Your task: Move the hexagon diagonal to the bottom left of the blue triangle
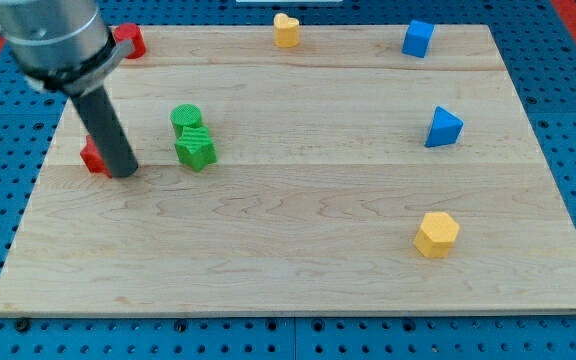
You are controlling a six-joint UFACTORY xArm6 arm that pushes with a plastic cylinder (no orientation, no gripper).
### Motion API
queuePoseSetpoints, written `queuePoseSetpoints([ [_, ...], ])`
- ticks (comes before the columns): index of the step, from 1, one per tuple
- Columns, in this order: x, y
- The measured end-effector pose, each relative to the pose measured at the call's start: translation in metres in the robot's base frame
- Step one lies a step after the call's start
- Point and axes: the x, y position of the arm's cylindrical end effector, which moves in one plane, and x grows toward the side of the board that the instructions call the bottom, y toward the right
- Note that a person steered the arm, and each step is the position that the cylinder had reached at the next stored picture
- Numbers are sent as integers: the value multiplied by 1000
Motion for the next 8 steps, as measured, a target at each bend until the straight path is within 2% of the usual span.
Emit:
queuePoseSetpoints([
  [1, 6, 34],
  [2, 59, 109],
  [3, 106, 243],
  [4, 168, 326],
  [5, 167, 403],
  [6, 131, 361],
  [7, 120, 328],
  [8, 67, 301],
])
